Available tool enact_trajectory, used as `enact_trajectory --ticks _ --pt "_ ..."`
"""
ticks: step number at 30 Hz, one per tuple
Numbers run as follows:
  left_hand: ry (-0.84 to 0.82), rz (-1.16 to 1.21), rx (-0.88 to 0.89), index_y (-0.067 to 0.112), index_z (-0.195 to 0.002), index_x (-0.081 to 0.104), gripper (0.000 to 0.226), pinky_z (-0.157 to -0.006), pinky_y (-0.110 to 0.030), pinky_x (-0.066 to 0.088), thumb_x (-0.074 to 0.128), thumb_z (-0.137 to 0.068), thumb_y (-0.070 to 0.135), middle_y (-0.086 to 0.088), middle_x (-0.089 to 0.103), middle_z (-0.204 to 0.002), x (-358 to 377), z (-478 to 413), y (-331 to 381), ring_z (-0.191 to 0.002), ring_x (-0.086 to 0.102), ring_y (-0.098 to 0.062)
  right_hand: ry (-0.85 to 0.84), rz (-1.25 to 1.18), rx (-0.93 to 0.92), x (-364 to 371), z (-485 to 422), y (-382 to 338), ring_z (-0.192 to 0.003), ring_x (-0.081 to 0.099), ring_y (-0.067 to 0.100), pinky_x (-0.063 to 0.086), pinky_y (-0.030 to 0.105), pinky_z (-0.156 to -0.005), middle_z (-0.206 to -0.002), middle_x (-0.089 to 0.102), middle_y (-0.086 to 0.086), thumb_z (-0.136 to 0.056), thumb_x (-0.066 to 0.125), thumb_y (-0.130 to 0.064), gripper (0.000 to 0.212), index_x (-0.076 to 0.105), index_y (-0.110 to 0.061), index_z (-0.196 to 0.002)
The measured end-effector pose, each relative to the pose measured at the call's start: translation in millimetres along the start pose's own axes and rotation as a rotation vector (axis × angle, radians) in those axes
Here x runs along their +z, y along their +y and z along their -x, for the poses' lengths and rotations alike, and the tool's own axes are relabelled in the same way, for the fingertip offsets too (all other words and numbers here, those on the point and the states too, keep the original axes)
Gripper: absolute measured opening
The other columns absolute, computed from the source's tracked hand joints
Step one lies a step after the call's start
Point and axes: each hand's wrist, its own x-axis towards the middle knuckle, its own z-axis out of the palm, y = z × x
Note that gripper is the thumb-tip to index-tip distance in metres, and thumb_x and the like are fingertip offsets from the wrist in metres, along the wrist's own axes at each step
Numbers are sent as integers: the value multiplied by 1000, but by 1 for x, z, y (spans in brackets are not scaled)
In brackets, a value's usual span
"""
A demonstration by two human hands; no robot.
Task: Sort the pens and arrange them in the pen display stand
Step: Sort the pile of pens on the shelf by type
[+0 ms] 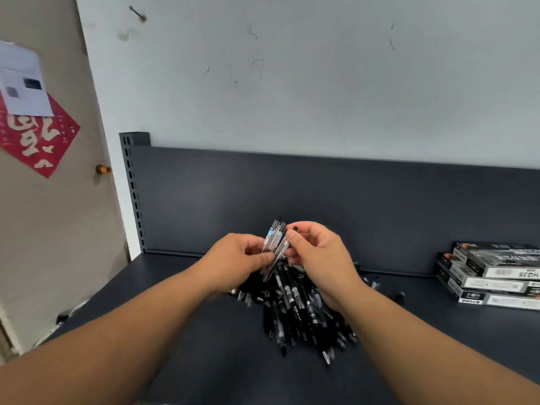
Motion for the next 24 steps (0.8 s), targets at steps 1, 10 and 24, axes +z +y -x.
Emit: enact_trajectory --ticks 1,10,24 --pt "-23 28 -40 24 -97 73 12 -53 -10 41 65 -90 20 9 70 -73 -9 5 -4 -53 56 3 -27 -15 26 8 1 1 -63 62 6 54 21 -61 -77 68 3 -94 59 -13 8 67 -14 -95" --pt "34 -94 -204 18 -90 75 7 -53 -12 40 72 -84 20 7 68 -70 -73 41 -48 -56 54 0 -238 -95 297 93 12 13 -64 68 13 57 27 -62 -90 70 13 -96 57 -15 11 60 -9 -105" --pt "-123 -714 -534 15 -91 62 21 -83 -27 50 66 -87 35 -12 70 -109 -98 66 -95 -83 58 -19 -463 503 377 126 17 31 -65 66 15 58 26 -65 -83 66 7 -90 64 -15 43 43 -15 -127"
